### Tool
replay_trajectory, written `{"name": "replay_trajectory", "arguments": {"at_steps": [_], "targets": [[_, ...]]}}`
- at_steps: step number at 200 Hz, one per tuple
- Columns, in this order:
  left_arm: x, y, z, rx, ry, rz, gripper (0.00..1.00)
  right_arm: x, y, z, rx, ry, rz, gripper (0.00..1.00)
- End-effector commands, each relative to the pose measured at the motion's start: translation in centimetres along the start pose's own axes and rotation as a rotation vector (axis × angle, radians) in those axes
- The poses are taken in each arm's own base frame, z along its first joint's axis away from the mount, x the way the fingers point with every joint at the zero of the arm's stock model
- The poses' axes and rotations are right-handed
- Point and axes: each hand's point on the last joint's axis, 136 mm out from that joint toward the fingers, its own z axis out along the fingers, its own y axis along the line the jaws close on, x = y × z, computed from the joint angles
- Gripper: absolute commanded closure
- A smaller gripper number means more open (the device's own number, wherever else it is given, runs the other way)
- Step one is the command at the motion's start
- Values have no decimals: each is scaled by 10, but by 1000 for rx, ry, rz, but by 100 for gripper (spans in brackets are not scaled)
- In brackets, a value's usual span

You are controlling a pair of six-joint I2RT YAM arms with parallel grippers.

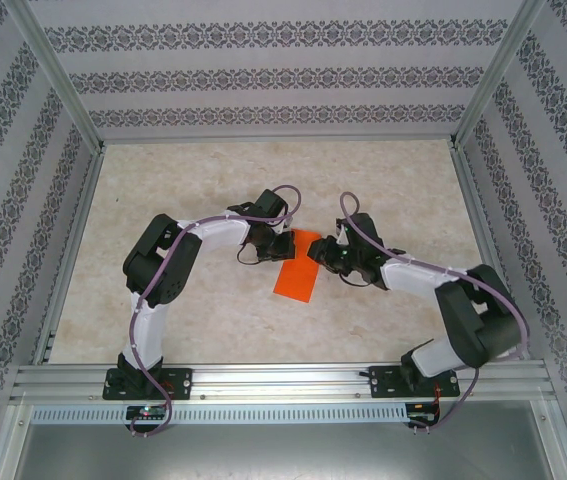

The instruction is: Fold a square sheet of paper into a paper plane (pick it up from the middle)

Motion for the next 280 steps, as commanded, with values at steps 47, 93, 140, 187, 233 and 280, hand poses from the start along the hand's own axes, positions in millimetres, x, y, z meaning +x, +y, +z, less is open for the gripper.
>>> {"name": "replay_trajectory", "arguments": {"at_steps": [47, 93, 140, 187, 233, 280], "targets": [[18, 12, 13, -62, 64, 7, 100, -6, -35, 29, 64, 63, -20, 75], [19, 12, 14, -64, 64, 10, 100, 5, -53, 31, 97, 98, 22, 75], [19, 13, 13, -68, 64, 14, 100, -32, 6, 7, -23, 25, -72, 74], [17, 10, 11, -66, 60, 21, 100, -32, -18, 26, 12, 67, -67, 75], [19, 11, 12, -68, 63, 21, 100, -24, -51, 35, 67, 72, 1, 76], [20, 12, 12, -72, 65, 24, 100, -47, -14, 17, 8, 27, -37, 74]]}}
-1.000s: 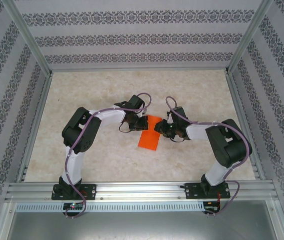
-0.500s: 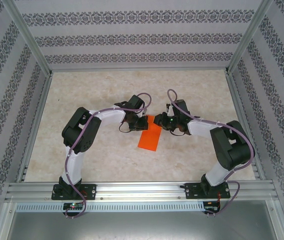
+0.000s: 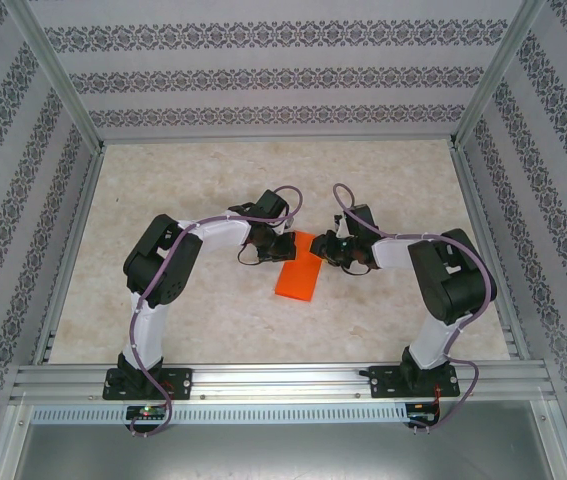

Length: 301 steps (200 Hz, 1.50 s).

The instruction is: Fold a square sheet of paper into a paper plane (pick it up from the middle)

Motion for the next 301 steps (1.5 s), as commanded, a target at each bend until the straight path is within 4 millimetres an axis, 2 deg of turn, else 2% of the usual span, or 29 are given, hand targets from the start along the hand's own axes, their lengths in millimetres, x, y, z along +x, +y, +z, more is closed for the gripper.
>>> {"name": "replay_trajectory", "arguments": {"at_steps": [1, 21, 37, 80, 103, 122, 157, 173, 193, 224, 255, 270, 301], "targets": [[17, 13, 11, -69, 59, 14, 100, -20, 24, -17, -33, -51, -40, 74], [17, 14, 11, -70, 59, 13, 100, -29, 33, -22, -53, -60, -57, 74], [17, 13, 11, -67, 57, 13, 100, -30, 28, -16, -48, -49, -47, 74], [18, 13, 10, -68, 60, 17, 100, -25, -12, 3, 17, -34, 42, 74], [19, 13, 11, -69, 63, 16, 100, -21, -26, 8, 57, -20, 80, 74], [20, 14, 11, -70, 64, 17, 100, -26, -19, 3, 48, -32, 77, 74], [19, 14, 11, -72, 64, 17, 100, -48, 17, -19, -6, -85, 23, 73], [19, 13, 11, -69, 64, 18, 100, -53, 24, -22, -18, -91, 10, 73], [18, 12, 10, -68, 61, 20, 100, -55, 18, -17, 2, -88, 16, 73], [18, 11, 10, -65, 60, 20, 100, -45, -15, 2, 72, -48, 61, 74], [19, 11, 9, -66, 60, 21, 100, -41, -24, 8, 78, -40, 86, 74], [19, 11, 9, -65, 59, 24, 100, -45, -22, 4, 92, -56, 76, 74], [18, 10, 7, -66, 58, 28, 100, -60, 6, -11, 24, -83, 52, 73]]}}
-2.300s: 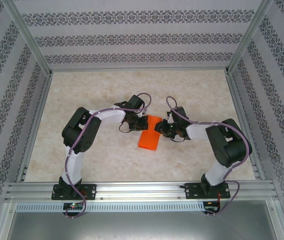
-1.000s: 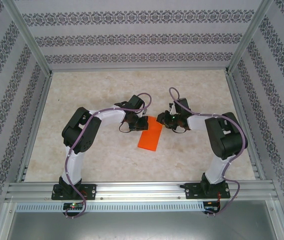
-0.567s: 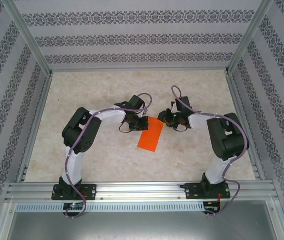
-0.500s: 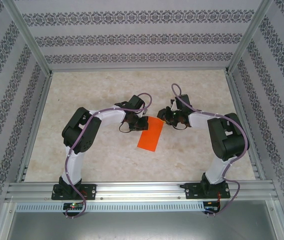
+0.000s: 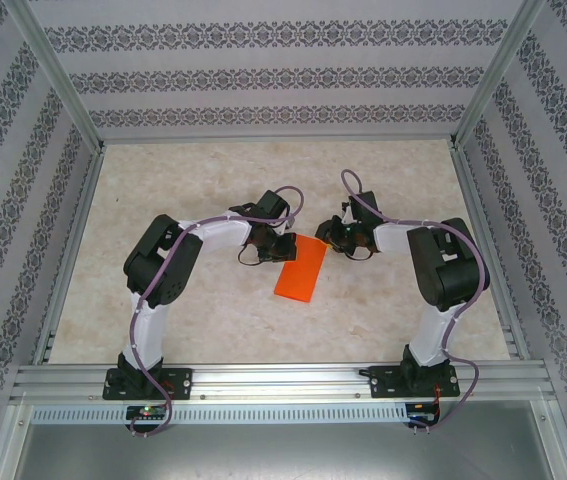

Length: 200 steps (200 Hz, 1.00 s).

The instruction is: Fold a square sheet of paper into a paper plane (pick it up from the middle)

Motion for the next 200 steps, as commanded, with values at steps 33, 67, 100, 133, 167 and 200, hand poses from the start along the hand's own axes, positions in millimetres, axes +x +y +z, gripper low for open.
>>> {"name": "replay_trajectory", "arguments": {"at_steps": [33, 67, 100, 133, 167, 200], "targets": [[17, 10, 6, -59, 53, 4, 100, -19, 21, -16, -19, -42, -31, 73], [16, 8, 5, -51, 50, 7, 100, -4, -12, 4, 57, 1, 11, 73], [16, 5, 3, -45, 44, 6, 100, -1, -14, 6, 51, 5, 12, 73], [18, 3, 1, -41, 40, 0, 100, -13, 6, -16, 58, -28, -47, 71], [16, -6, -8, -11, 1, -26, 100, -21, 32, -53, 54, -89, -102, 64], [16, -16, -20, 25, -53, -63, 97, 1, 25, -67, 94, -106, -78, 56]]}}
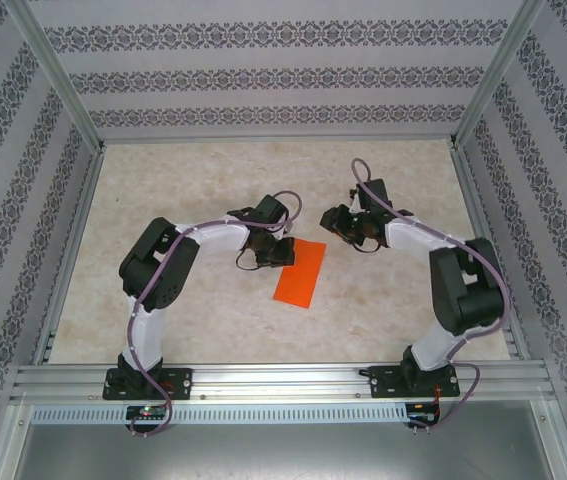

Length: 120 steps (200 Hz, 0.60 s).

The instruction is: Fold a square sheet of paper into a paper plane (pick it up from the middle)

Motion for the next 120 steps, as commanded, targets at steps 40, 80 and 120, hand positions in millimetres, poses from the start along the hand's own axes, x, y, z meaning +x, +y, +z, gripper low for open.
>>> {"name": "replay_trajectory", "arguments": {"at_steps": [40, 80, 120], "targets": [[-8, -28, -42, 47, -153, 6, 84, 59, -12, -3, 101, 29, -16, 53], [-16, -12, -58, -13, -226, -16, 76, 81, -25, 10, 169, 42, 2, 53], [-20, 4, -66, -23, -244, -50, 74, 90, -21, 26, 184, 79, -15, 53]]}}
